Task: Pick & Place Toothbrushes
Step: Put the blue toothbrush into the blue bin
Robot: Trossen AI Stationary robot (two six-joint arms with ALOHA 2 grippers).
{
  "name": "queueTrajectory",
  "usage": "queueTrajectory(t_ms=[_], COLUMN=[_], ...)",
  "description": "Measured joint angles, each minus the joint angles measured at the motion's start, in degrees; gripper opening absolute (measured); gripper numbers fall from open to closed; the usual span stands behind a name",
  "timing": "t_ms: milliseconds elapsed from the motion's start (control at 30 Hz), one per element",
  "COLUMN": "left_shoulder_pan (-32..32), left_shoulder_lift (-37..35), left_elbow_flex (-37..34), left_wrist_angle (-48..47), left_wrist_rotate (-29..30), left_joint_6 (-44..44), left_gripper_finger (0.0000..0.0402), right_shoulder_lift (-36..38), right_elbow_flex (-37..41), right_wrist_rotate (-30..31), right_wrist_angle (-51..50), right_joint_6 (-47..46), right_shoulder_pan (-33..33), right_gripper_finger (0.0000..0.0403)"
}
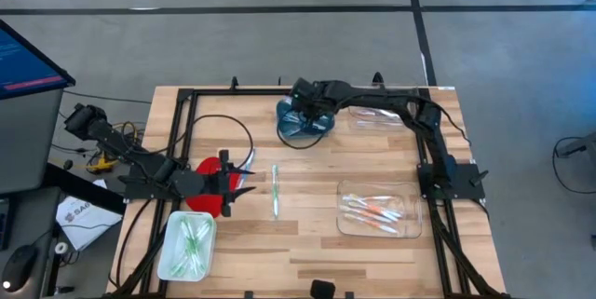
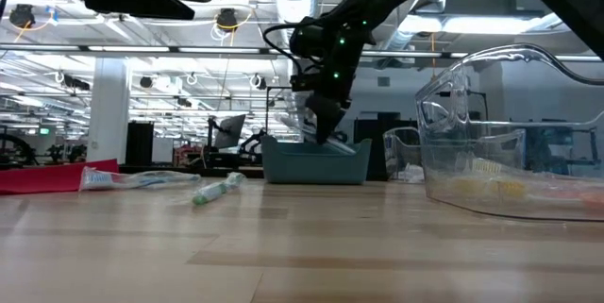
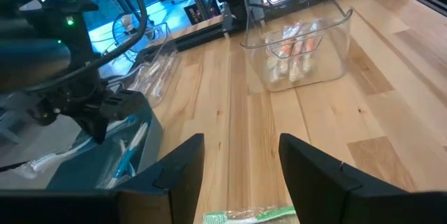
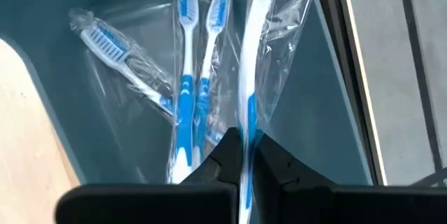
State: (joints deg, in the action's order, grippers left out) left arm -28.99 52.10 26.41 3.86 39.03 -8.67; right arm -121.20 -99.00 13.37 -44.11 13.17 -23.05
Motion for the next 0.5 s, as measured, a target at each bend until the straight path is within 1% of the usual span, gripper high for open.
queueTrajectory(t_ms=[67, 233, 367, 433, 500], left_shoulder_pan=[0.0, 0.0, 0.0, 0.1, 0.1], left_shoulder_lift=[0.0, 0.0, 0.0, 0.0, 0.0], left_elbow_flex=[0.0, 0.0, 0.0, 0.0, 0.0], left_wrist_angle=[0.0, 0.0, 0.0, 0.0, 0.0], left_wrist_rotate=[0.0, 0.0, 0.0, 0.0, 0.0], left_joint_6=[0.0, 0.0, 0.0, 0.0, 0.0], left_gripper_finger=[0.0179, 0.0179, 0.0175, 0.0175, 0.0175], right_shoulder_lift=[0.2, 0.0, 0.0, 0.0, 0.0], right_elbow_flex=[0.0, 0.0, 0.0, 0.0, 0.0], right_wrist_rotate=[-0.2, -4.6, -4.5, -4.5, -4.5], right_wrist_angle=[-0.5, -3.9, -4.2, -3.8, -3.7], right_joint_6=[0.1, 0.3, 0.3, 0.3, 1.0], right_shoulder_pan=[-0.3, -1.2, -1.5, -1.4, -1.4], right_gripper_finger=[0.0006, 0.0006, 0.0008, 0.0022, 0.0045])
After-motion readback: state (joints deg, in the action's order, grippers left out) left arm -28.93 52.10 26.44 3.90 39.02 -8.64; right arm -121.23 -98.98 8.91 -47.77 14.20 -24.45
